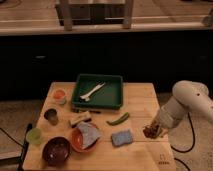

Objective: Place grapes in table surface

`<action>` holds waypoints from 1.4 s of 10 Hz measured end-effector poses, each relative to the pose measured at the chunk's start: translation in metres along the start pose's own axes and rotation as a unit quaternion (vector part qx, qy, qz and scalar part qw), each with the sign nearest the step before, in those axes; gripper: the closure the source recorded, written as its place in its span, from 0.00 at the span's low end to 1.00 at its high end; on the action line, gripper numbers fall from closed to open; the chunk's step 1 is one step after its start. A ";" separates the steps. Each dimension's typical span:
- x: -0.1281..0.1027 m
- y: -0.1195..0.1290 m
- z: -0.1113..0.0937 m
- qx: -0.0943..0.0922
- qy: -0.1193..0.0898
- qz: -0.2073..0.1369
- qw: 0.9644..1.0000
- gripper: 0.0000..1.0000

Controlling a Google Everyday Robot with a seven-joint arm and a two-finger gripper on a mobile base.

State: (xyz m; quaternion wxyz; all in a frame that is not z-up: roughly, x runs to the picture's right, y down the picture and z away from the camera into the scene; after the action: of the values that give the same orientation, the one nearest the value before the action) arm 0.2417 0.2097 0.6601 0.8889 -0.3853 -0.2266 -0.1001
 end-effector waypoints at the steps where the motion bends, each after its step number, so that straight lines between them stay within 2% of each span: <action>1: 0.000 0.001 -0.001 0.000 0.000 0.001 1.000 0.92; 2: 0.000 0.001 -0.001 0.000 0.000 0.002 1.000 0.85; 3: 0.001 0.001 0.000 0.000 0.000 0.002 1.000 0.71; 8: -0.001 -0.001 0.003 -0.006 0.001 0.001 1.000 0.22; 14: -0.002 -0.003 0.005 -0.010 0.002 -0.001 1.000 0.20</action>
State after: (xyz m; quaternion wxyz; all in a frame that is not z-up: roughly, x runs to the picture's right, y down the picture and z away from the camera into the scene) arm 0.2376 0.2113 0.6637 0.8855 -0.3935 -0.2242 -0.1037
